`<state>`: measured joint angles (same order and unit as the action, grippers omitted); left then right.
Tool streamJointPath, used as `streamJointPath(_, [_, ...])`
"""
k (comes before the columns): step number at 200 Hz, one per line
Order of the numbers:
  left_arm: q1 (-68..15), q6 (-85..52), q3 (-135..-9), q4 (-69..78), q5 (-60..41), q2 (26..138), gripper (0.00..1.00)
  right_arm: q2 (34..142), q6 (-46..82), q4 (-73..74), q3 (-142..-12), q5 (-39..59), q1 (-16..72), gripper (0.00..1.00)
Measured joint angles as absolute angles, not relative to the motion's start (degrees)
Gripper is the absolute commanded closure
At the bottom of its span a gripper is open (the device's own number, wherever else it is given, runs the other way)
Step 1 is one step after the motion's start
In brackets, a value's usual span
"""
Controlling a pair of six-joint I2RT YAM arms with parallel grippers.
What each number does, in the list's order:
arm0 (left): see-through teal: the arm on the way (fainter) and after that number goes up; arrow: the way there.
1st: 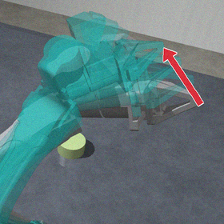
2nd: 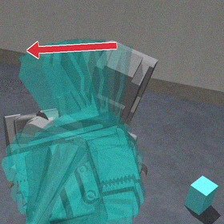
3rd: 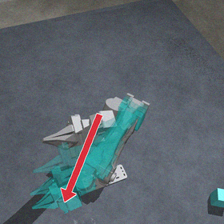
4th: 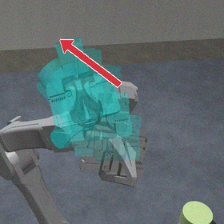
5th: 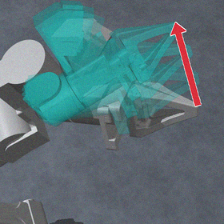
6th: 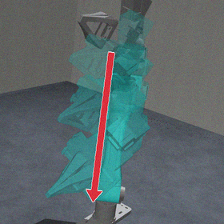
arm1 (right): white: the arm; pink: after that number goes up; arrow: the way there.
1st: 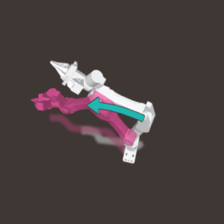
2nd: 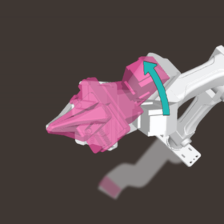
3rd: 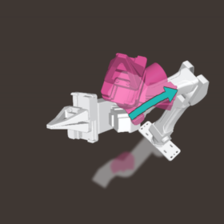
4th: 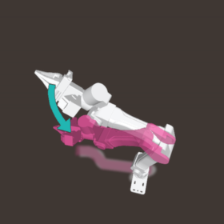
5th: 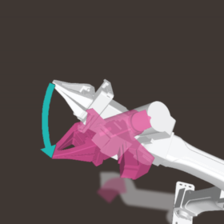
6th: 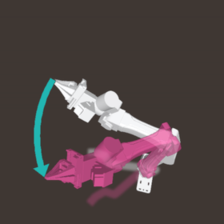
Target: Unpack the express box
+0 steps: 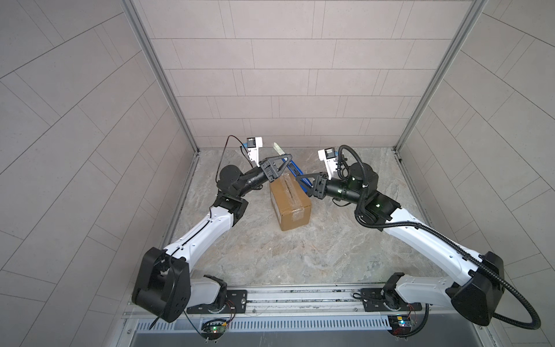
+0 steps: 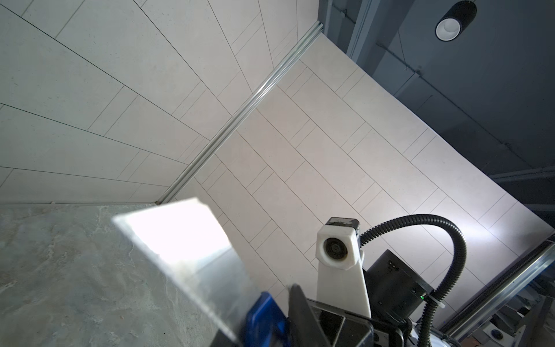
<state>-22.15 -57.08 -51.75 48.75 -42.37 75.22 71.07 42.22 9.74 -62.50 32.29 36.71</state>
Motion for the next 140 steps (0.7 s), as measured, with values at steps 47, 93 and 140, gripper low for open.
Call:
streamJointPath(47, [-22.2, -58.6, -52.0, 49.5, -42.1, 75.2, 1.00, 71.1, 42.5, 10.4, -62.5, 32.7, 36.7, 1.00])
streamJointPath(93, [-23.1, -59.7, -51.0, 49.9, -37.1, 73.9, 1.00, 70.6, 43.4, 11.2, -62.3, 30.8, 36.8, 0.60])
streamJointPath(140, [-25.6, -60.1, -48.7, 53.4, -28.8, 71.0, 1.00, 68.1, 47.0, 16.3, -58.1, 24.9, 36.8, 0.52])
